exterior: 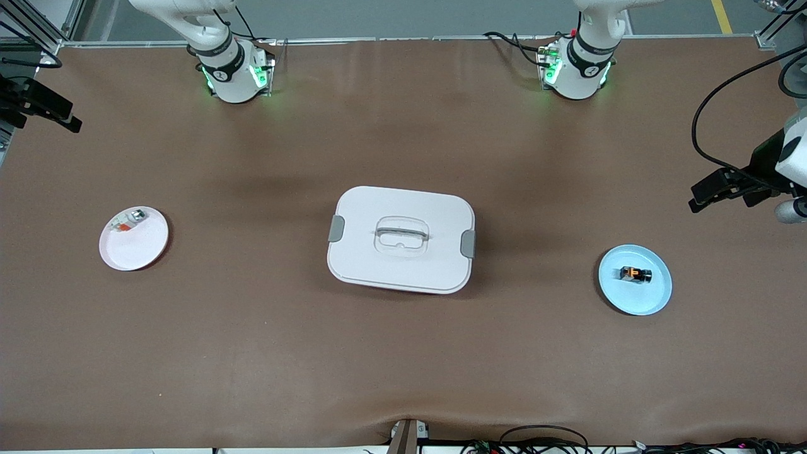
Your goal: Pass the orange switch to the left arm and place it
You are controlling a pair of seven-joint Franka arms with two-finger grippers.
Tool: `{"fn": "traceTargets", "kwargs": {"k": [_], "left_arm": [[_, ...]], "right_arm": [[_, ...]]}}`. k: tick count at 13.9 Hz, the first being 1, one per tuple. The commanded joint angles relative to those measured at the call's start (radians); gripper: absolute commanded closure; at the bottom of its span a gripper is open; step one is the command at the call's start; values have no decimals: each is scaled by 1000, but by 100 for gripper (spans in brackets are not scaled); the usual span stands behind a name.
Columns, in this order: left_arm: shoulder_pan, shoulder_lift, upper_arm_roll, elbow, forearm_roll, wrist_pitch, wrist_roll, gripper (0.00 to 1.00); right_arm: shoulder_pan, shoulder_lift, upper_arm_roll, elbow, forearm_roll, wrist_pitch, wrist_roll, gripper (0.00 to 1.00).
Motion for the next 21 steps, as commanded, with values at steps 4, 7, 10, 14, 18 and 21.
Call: {"fn": "traceTargets", "kwargs": {"k": [4, 7, 10, 14, 18, 21], "left_arm": [[-27, 3, 10, 31, -4, -24, 1, 0], [-151, -2, 132, 31, -4, -25, 1, 0], [-181, -2, 159, 31, -5, -34, 0, 0], [-176, -2, 157, 31, -5, -34, 1, 0], [-168, 3, 150, 51, -8, -34, 6, 0], [-167, 0, 147, 80, -16, -53, 7, 0]], "right_arm": [[26, -19, 9, -13, -42, 6, -12, 0], [25, -19, 9, -13, -41, 8, -12, 0], [23, -19, 6, -13, -35, 8, -14, 0], [22, -19, 4, -12, -31, 11, -15, 0], [19, -19, 3, -13, -29, 9, -17, 0], [19, -19, 1, -13, -29, 9, -17, 0]]}}
